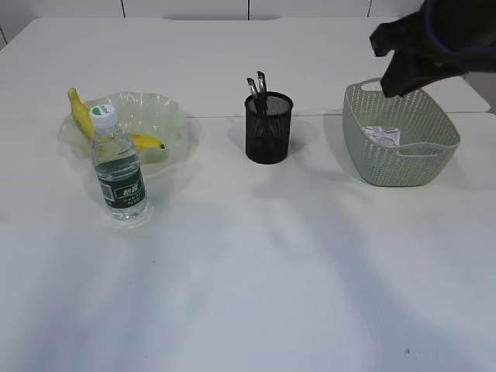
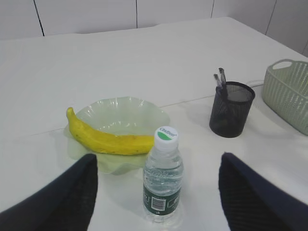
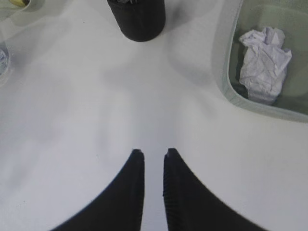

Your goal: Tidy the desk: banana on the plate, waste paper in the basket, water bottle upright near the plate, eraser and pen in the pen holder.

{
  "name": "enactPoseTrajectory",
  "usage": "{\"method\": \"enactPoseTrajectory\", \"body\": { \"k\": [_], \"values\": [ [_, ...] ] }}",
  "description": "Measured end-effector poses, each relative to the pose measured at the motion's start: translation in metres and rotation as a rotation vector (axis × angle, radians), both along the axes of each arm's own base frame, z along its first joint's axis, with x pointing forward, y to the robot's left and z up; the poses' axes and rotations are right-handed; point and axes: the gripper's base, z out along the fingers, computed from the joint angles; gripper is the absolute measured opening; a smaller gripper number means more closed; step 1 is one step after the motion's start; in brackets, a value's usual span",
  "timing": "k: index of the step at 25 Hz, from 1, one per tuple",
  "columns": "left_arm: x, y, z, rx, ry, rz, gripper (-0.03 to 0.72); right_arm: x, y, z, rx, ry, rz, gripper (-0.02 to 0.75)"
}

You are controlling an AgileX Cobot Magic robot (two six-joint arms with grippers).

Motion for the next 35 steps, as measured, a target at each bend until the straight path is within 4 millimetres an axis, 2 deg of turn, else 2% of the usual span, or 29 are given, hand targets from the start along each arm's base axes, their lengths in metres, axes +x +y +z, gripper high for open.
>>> {"method": "enactPoseTrajectory", "body": {
  "k": [10,15,18,24,29,35],
  "values": [
    [-0.004,-0.002,0.003,-0.076,0.018,-0.003,0.551,-0.054,-0.039,-0.013,0.012,0.004,-0.105,0.109],
    [-0.018,-0.002,0.014,-0.078,-0.050,-0.005,0.538,-0.086,-0.045,-0.014,0.018,-0.020,-0.116,0.109],
    [-0.032,-0.002,0.025,-0.078,-0.118,-0.008,0.527,-0.104,-0.046,-0.009,0.038,-0.048,-0.127,0.109],
    [-0.057,-0.002,0.040,-0.079,-0.227,-0.012,0.522,-0.126,-0.048,0.010,0.072,-0.133,-0.133,0.110],
    [-0.061,-0.002,0.042,-0.079,-0.242,-0.013,0.522,-0.149,-0.055,0.017,0.057,-0.170,-0.181,0.109],
    [-0.060,-0.001,0.041,-0.078,-0.240,0.001,0.522,-0.187,-0.066,0.022,0.013,-0.222,-0.232,0.110]
  ]
}}
